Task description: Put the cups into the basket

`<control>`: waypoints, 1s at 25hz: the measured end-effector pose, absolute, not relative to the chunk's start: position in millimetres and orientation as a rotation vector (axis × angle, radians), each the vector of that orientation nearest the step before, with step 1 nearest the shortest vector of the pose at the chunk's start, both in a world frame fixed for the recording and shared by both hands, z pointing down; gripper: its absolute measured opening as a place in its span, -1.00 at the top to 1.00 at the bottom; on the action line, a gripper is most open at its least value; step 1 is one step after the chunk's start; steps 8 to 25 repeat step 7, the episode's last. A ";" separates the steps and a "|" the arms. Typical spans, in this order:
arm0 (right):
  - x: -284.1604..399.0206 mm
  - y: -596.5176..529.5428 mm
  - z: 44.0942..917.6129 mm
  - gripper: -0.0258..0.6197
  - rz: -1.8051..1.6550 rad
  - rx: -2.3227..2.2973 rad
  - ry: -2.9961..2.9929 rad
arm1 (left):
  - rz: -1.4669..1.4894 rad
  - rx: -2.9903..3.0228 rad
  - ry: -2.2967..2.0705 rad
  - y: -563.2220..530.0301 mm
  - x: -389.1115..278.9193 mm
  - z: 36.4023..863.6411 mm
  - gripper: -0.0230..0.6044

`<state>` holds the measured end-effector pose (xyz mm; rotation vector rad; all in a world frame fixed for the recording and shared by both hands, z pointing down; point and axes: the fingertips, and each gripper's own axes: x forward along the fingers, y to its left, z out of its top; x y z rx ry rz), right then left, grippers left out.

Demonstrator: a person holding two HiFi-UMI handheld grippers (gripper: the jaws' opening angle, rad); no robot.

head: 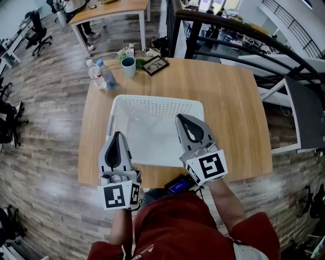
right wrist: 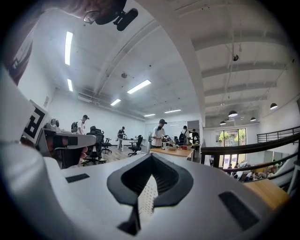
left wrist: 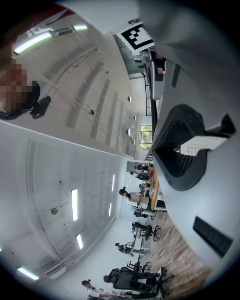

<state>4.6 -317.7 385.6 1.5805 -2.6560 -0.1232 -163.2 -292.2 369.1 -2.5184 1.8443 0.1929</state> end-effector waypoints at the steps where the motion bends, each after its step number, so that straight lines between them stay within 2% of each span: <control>1: 4.5 -318.0 385.3 0.89 -0.124 1.582 -2.656 | 0.193 -2.517 1.844 -292.3 -163.6 368.7 0.93; 25: 4.3 -319.8 387.4 0.89 -0.118 1.575 -2.651 | 0.194 -2.512 1.847 -291.4 -164.2 367.0 0.93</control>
